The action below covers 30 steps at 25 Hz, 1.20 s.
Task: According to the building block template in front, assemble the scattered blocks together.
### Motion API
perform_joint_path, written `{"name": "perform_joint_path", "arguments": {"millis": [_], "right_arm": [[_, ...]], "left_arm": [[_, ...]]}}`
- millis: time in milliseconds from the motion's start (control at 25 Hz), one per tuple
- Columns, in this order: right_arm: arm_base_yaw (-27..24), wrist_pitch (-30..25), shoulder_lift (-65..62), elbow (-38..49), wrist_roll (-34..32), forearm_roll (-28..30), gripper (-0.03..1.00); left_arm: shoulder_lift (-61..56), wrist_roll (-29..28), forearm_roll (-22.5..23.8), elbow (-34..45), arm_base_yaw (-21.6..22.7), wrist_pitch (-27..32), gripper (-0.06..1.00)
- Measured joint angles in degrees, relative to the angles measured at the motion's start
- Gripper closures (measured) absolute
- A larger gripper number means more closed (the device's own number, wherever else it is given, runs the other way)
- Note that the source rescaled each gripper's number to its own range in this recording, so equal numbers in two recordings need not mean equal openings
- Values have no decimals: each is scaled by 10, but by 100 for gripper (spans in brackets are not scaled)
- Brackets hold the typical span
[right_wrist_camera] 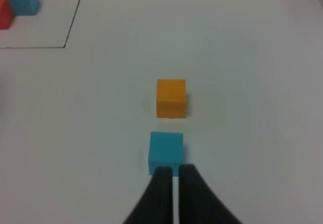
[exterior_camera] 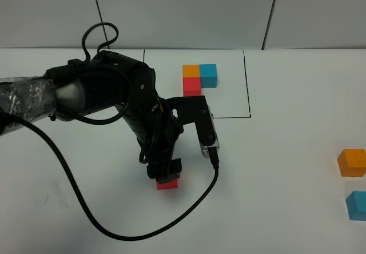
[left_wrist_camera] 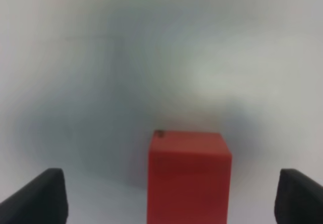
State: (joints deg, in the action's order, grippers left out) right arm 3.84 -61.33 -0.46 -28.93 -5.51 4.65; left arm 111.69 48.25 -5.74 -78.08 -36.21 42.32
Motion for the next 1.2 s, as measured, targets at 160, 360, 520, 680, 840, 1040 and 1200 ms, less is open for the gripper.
{"name": "perform_joint_path", "arguments": {"millis": [160, 360, 520, 680, 840, 1040, 1200], "right_arm": [[0, 0, 0, 0, 0, 0, 97], [0, 0, 0, 0, 1, 0, 97], [0, 0, 0, 0, 0, 0, 97], [0, 0, 0, 0, 0, 0, 97], [0, 0, 0, 0, 0, 0, 97], [0, 0, 0, 0, 0, 0, 97], [0, 0, 0, 0, 0, 0, 97]], "left_arm": [[-25, -1, 3, 0, -1, 14, 14], [-27, -10, 4, 0, -3, 42, 70], [-27, -67, 5, 0, -3, 33, 91], [-27, -162, 21, 0, -2, 19, 94], [-27, -338, 57, 0, 10, 17, 94], [-29, -615, 141, 0, 23, 17, 94], [-30, -697, 172, 0, 38, 21, 94]]}}
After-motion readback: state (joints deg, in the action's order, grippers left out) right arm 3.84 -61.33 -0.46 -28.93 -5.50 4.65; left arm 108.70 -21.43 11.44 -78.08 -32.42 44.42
